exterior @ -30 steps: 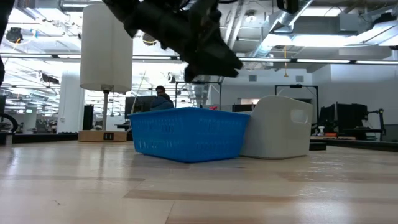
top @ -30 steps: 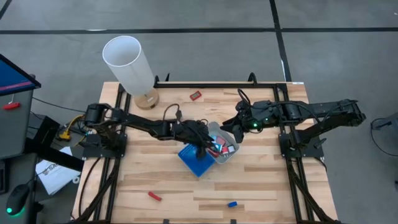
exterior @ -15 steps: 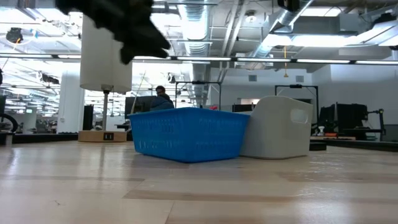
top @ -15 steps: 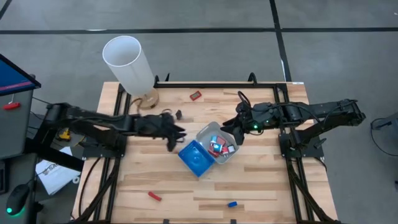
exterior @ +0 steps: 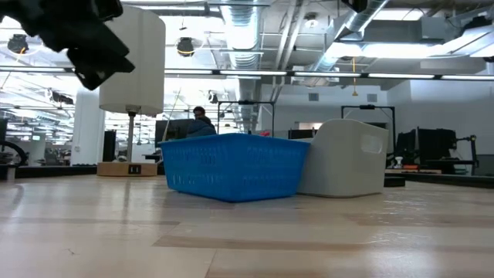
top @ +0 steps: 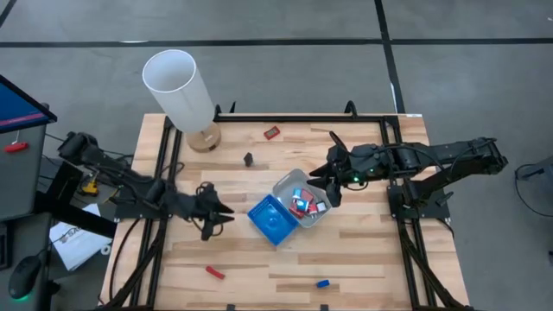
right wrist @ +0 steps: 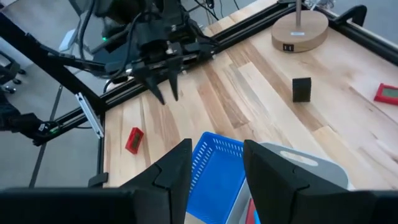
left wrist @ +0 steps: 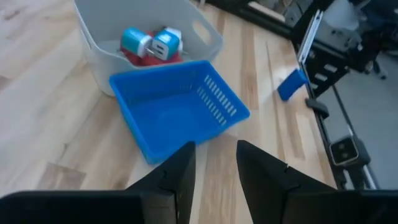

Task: Pick & Place Office items
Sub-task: Put the left black digital timer into the blue bin

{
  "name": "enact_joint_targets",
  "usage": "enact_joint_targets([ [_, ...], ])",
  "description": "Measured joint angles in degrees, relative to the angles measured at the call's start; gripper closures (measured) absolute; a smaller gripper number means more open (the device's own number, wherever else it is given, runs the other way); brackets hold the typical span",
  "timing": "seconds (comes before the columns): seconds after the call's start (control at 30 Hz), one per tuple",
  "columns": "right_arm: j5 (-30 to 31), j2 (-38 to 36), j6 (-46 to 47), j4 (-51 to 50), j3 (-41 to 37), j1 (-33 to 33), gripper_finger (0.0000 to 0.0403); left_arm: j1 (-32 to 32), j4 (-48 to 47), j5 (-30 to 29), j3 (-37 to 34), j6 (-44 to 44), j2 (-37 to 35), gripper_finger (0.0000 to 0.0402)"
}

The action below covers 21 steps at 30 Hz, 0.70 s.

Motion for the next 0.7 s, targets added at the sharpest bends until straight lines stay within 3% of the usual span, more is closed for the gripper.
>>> enact_joint_targets([
  [0.2, 0.0, 0.0, 0.7, -0.1, 0.0, 0.4, 0.0266, -1.0, 8.1, -5.2, 0.0, 0.0, 5.8, 0.0275],
  [0.47, 0.1, 0.0, 2.1, -0.1, 0.0, -0.3, 0.0266, 13.0, 25.3, -8.7, 0.0, 7.3, 11.9, 0.0209],
  [0.57, 0.1, 0.0, 2.4, -0.1, 0.0, -0.3, 0.0266, 17.8, 23.3, -8.8, 1.4, 8.1, 12.0, 0.0197],
  [0.7, 0.2, 0.0, 4.2, -0.1, 0.0, -0.3, 0.0266, 22.3, 14.7, -8.7, 4.2, 16.0, 12.1, 0.0194],
])
